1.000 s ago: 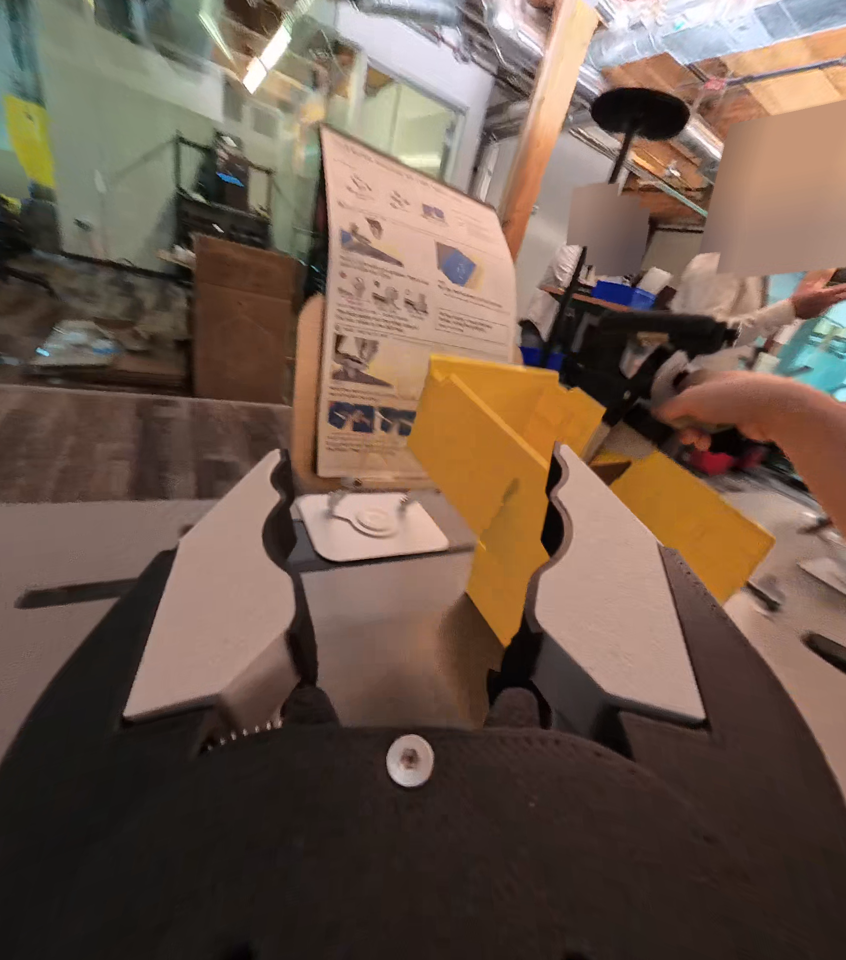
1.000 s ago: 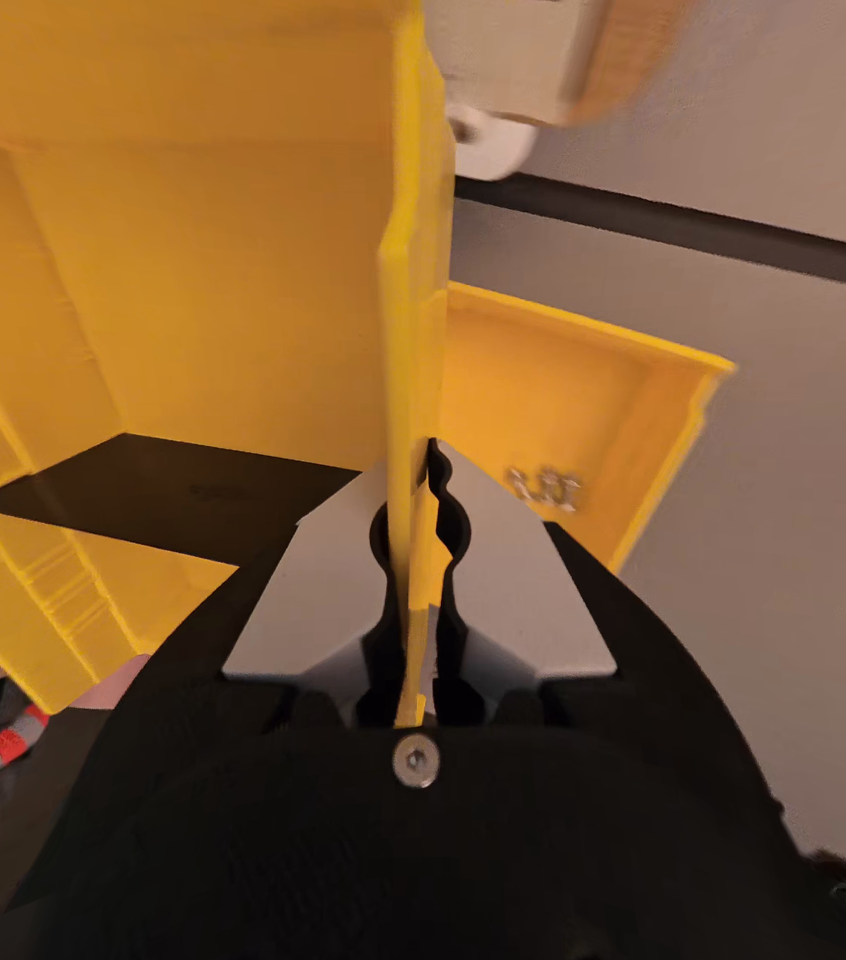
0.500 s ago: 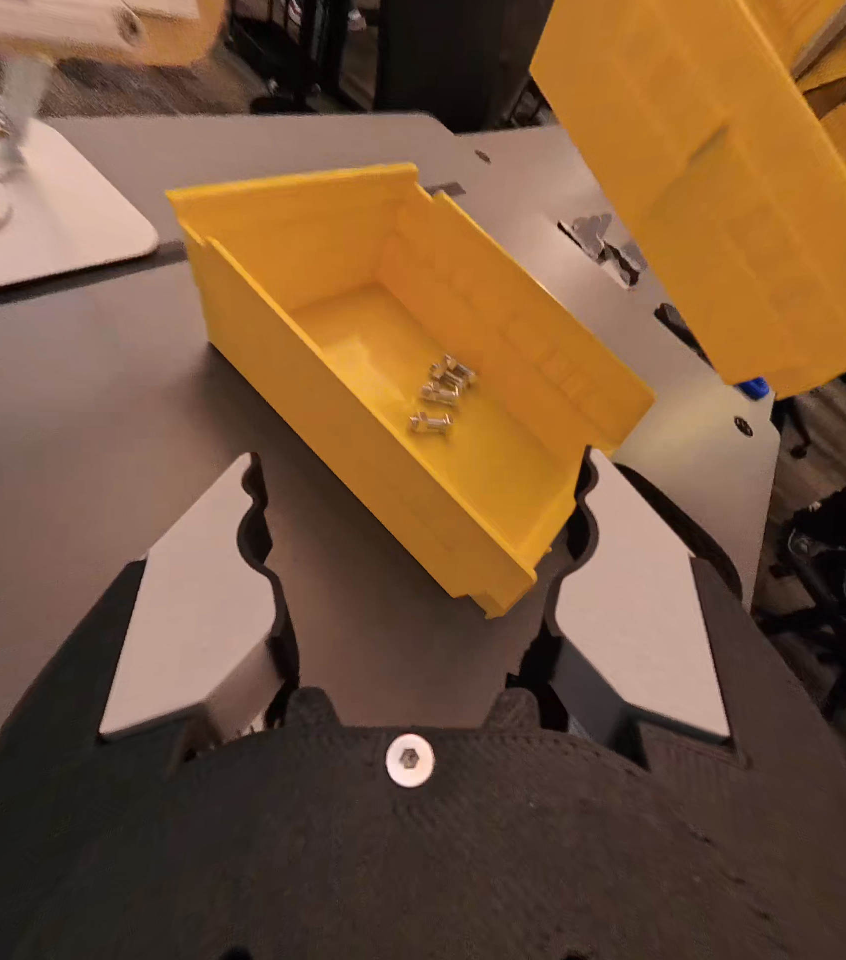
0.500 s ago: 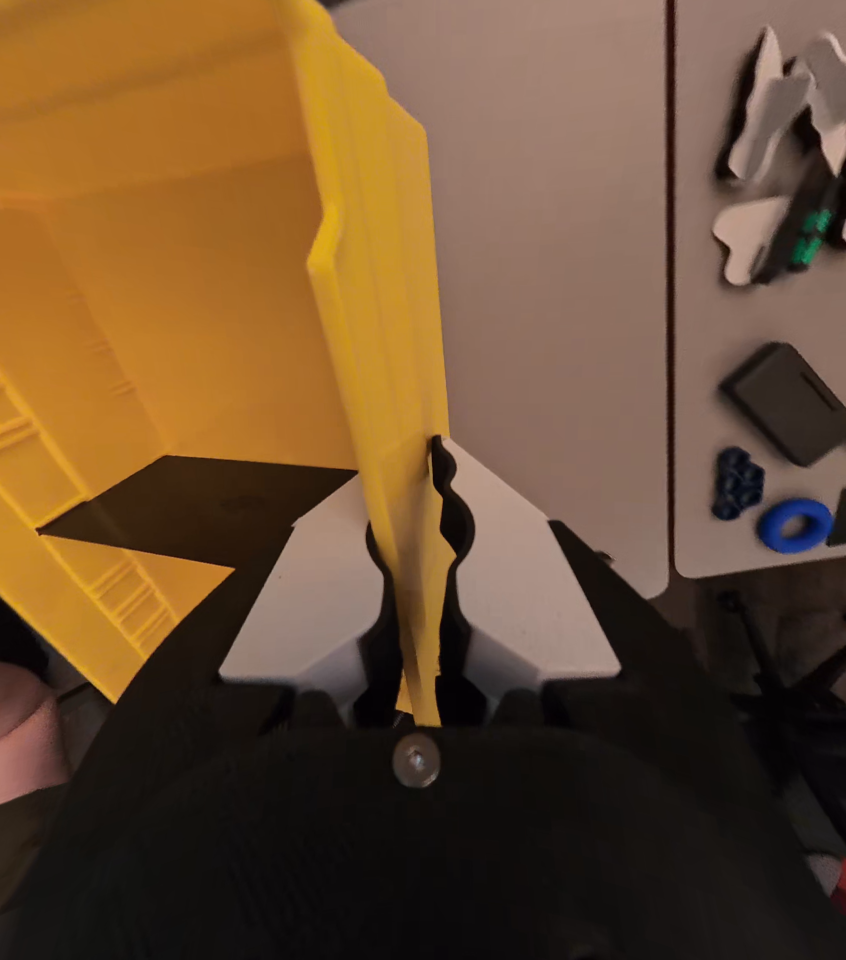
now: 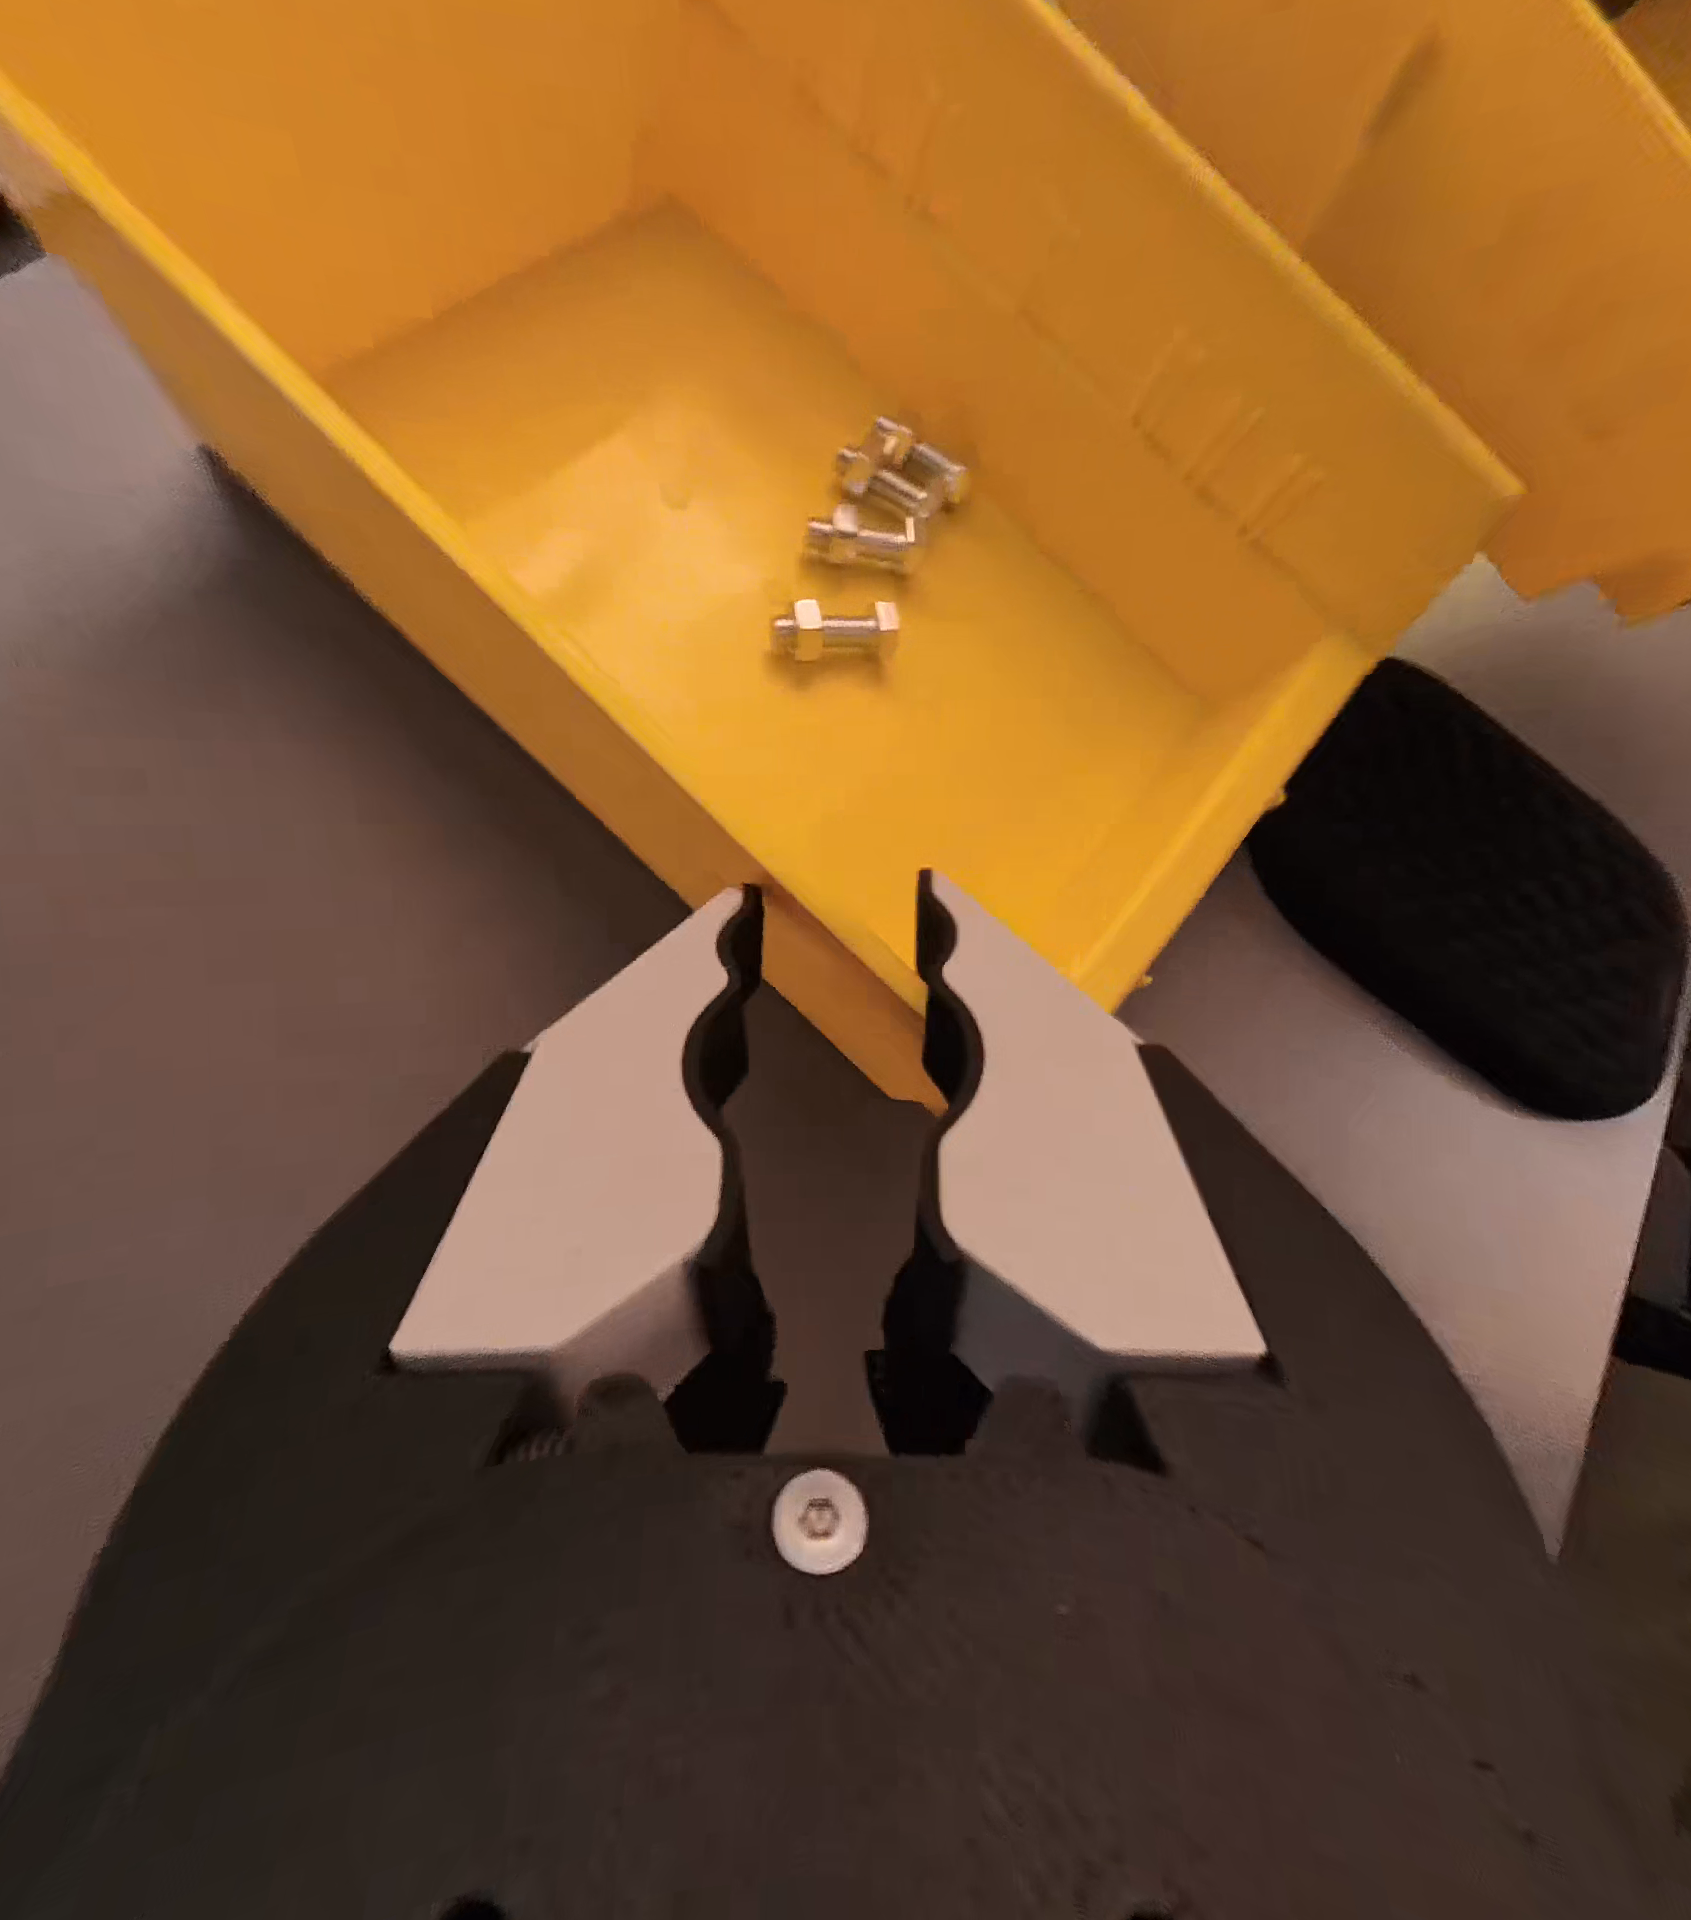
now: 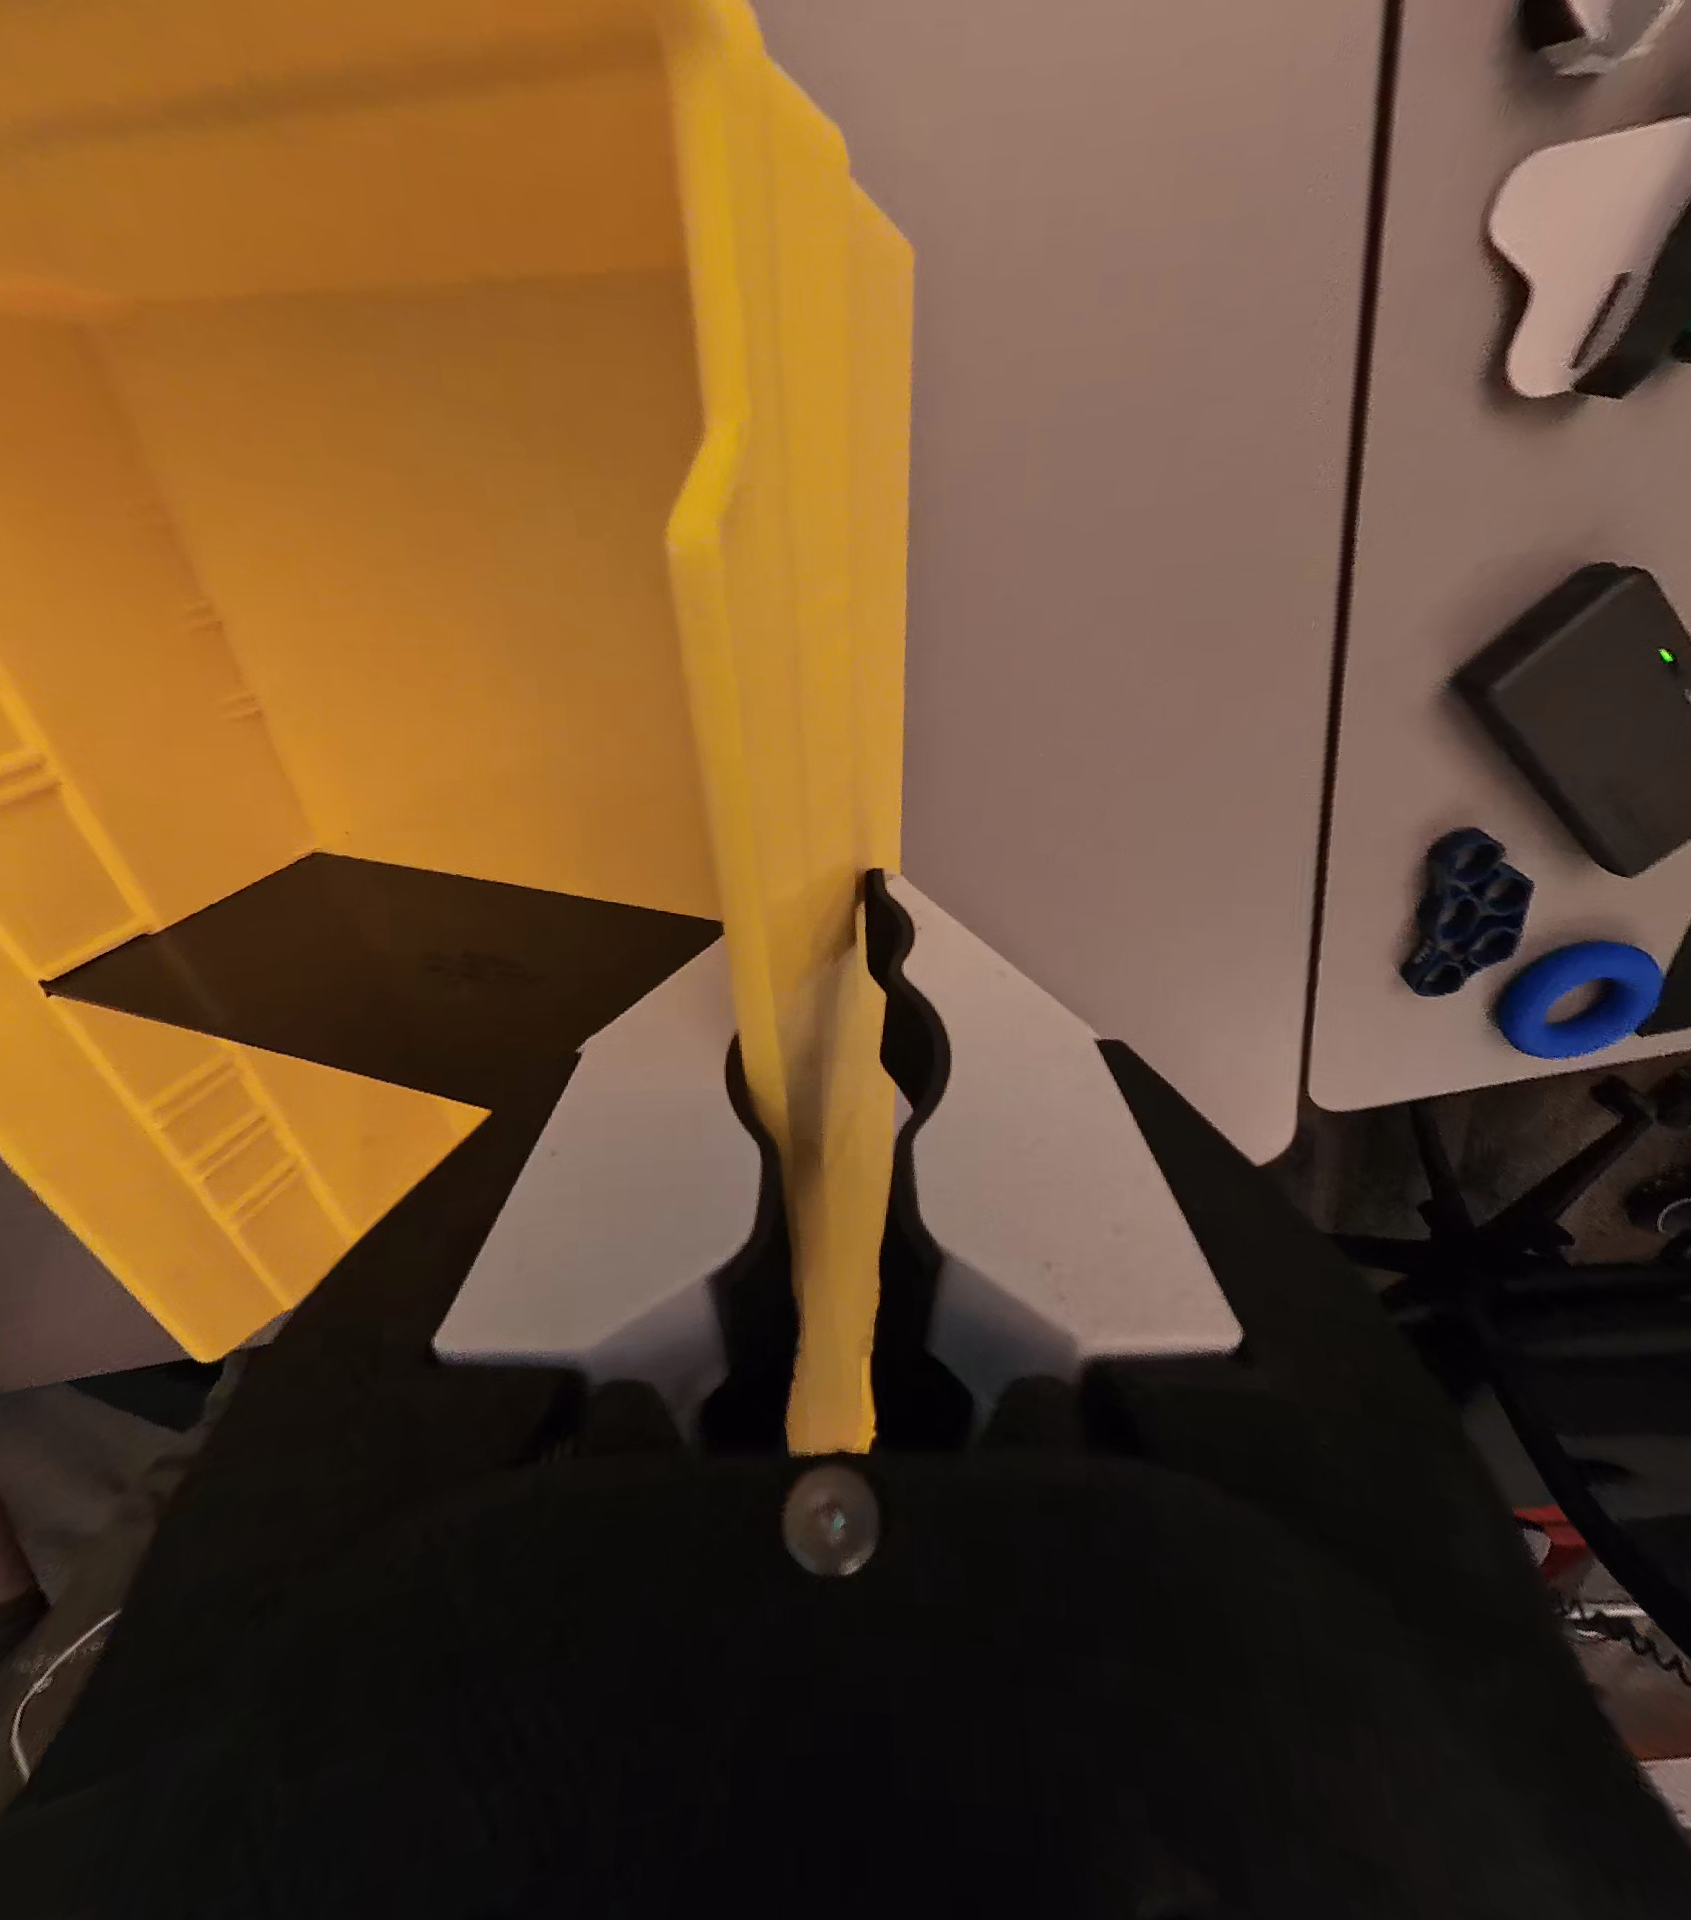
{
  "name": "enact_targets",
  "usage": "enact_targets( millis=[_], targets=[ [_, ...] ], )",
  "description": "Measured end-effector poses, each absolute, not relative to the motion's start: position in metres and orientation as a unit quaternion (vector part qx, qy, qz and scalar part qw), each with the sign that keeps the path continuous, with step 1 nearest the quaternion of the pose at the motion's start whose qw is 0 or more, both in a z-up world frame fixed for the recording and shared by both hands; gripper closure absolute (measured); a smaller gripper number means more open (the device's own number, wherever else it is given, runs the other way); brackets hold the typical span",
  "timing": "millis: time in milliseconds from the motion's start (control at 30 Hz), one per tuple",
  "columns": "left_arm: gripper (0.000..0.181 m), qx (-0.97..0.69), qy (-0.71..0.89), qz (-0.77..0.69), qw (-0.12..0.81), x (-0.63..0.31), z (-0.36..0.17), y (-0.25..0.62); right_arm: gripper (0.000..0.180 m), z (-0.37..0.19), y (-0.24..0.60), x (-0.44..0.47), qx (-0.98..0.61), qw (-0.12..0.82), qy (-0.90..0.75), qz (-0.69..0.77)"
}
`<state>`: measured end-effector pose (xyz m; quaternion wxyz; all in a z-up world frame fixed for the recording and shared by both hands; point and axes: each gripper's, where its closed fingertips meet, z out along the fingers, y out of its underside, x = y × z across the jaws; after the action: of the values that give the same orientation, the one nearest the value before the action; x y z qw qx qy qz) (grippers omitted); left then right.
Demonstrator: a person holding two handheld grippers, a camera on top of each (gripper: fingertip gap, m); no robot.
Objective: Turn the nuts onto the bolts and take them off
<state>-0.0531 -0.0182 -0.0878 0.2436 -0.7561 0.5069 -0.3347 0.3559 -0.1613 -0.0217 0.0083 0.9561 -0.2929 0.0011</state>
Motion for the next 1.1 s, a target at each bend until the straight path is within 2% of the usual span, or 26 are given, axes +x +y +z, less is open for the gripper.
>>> enact_targets(
  millis=[267,367,633,1100],
  targets=[
    [0.170,-0.815,0.477,-0.273,0.181,-0.144,-0.086,0.049,0.170,-0.055,-0.123,0.324,0.962,-0.008,-0.268,-0.048],
    [0.177,-0.845,0.443,-0.221,0.204,-0.190,-0.085,0.086,0.170,-0.069,-0.108,0.309,0.961,-0.017,-0.263,-0.083],
    [0.178,-0.893,0.328,-0.209,0.228,-0.310,-0.078,0.139,0.169,-0.099,-0.079,0.283,0.967,-0.018,-0.233,-0.105],
    [0.176,-0.932,0.123,-0.208,0.271,-0.458,-0.078,0.157,0.170,-0.119,-0.047,0.269,0.971,-0.019,-0.212,-0.112]
  ],
)
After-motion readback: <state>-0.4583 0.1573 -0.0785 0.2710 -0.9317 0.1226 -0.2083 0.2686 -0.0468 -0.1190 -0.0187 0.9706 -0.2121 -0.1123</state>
